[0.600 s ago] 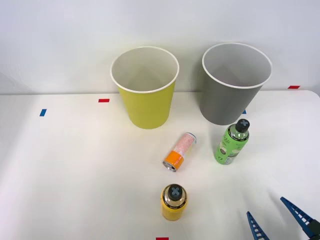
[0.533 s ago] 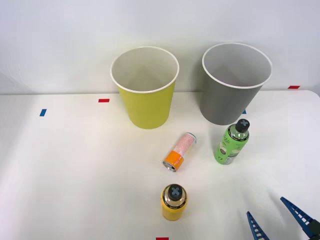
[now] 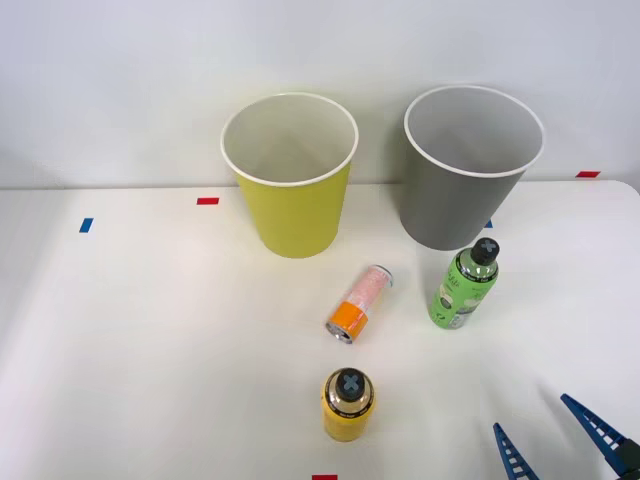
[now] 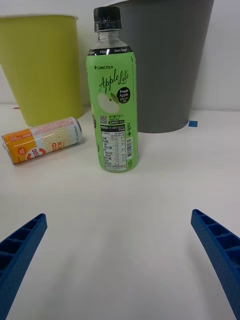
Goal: Put cans in the gray bin, plastic bottles in the light green bin
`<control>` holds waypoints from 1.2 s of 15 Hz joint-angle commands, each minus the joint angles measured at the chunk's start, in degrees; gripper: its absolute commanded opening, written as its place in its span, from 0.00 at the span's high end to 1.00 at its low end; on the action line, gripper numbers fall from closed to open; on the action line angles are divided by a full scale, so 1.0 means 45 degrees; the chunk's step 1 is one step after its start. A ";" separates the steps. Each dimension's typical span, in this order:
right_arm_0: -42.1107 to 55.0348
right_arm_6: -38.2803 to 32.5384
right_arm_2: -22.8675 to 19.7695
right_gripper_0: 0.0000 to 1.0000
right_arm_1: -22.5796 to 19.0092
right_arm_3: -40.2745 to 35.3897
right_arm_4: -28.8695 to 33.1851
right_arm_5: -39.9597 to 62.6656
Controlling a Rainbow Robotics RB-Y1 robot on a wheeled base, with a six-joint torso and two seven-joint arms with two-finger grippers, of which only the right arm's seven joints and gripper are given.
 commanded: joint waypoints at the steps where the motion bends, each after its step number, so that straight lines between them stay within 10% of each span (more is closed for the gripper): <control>1: 0.0000 0.0000 0.0000 0.00 0.0000 0.0000 0.0000 0.0000; 18: 0.0000 0.0000 0.0000 0.00 0.0000 0.0000 0.0000 0.0000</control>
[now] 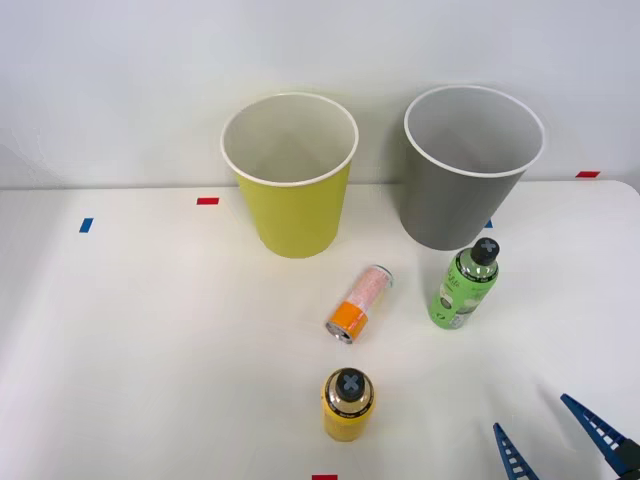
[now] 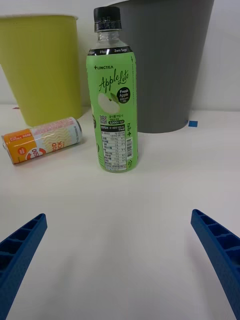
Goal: Put cans in the gray bin, plastic bottles in the light green bin
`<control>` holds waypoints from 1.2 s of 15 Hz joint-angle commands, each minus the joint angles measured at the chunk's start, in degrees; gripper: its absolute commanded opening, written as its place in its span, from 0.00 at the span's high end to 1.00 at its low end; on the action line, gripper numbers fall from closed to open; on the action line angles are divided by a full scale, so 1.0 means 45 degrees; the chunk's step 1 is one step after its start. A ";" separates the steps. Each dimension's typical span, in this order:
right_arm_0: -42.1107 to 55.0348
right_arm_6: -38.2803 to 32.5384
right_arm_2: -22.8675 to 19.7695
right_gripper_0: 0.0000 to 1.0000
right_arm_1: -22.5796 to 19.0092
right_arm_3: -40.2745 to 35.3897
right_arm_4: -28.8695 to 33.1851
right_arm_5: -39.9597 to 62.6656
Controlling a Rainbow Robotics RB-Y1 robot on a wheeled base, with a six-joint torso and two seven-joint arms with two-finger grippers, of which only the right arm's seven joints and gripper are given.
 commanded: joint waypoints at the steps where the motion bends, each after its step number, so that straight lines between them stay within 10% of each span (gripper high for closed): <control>1: 0.0000 0.0000 0.0000 0.00 0.0000 0.0000 0.0000 0.0000; 18: 0.0000 0.0000 0.0000 0.00 0.0000 0.0000 0.0000 0.0000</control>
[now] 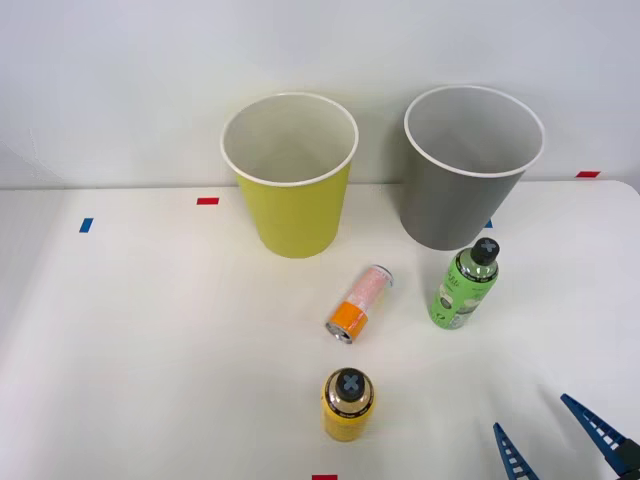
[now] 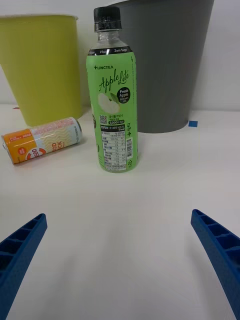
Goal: Put cans in the gray bin, plastic bottles in the light green bin
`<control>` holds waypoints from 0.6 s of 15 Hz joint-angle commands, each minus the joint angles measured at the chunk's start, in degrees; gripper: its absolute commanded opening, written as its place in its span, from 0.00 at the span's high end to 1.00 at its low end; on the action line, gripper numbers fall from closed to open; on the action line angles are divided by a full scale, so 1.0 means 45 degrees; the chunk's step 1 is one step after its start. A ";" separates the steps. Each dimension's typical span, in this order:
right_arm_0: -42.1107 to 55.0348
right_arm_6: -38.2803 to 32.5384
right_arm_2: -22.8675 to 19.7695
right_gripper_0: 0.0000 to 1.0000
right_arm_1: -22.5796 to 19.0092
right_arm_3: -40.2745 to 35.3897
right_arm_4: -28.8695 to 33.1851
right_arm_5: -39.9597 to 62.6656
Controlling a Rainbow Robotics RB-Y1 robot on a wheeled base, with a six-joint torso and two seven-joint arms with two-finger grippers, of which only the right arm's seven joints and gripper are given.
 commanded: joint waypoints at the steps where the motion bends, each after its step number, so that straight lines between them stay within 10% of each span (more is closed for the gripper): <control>1: 0.0000 0.0000 0.0000 0.00 0.0000 0.0000 0.0000 0.0000; 9: 0.0000 0.0000 0.0000 0.00 0.0000 0.0000 0.0000 0.0000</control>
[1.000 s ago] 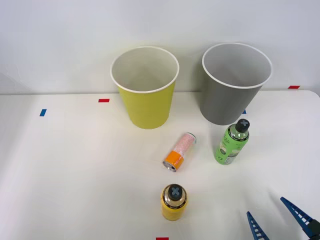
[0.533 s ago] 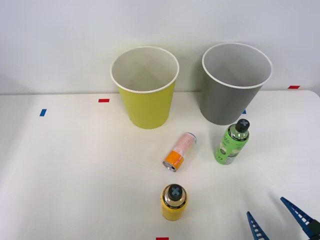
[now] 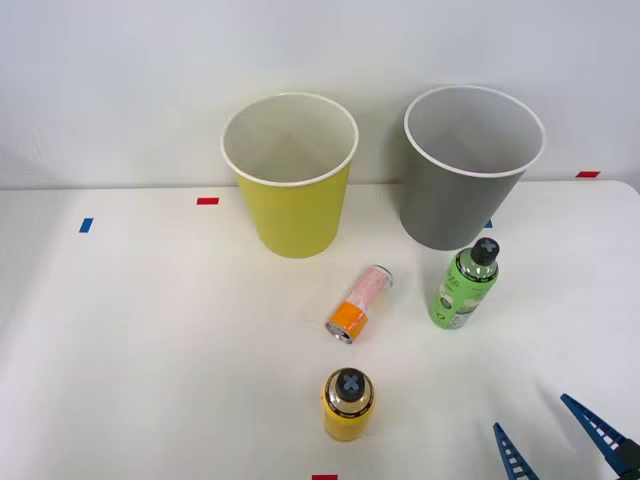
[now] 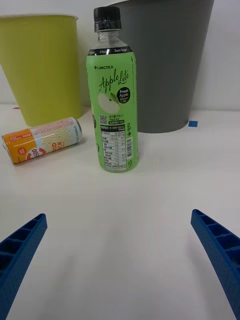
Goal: Put cans in the gray bin, plastic bottles in the light green bin
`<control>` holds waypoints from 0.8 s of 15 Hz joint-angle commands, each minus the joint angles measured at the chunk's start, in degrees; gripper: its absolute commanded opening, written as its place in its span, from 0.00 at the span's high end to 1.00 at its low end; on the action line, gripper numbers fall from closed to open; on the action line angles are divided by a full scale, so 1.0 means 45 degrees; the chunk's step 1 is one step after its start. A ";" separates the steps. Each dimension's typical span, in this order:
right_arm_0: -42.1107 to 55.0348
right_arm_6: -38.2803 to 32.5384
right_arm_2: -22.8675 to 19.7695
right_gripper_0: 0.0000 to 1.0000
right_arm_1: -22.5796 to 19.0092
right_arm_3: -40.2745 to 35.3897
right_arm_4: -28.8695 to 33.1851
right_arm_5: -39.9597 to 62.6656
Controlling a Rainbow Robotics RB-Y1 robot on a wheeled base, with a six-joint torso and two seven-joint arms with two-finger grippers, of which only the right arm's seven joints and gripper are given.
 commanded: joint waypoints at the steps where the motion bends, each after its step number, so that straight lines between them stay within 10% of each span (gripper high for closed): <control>1: 0.0039 0.0020 0.0235 0.00 0.0234 0.0410 -0.0059 0.0137; 6: 0.0059 0.7070 0.3028 0.00 -0.0313 0.0195 -0.7285 0.0039; 12: -0.0625 0.7227 0.3594 0.00 -0.1035 0.0117 -0.8008 0.0019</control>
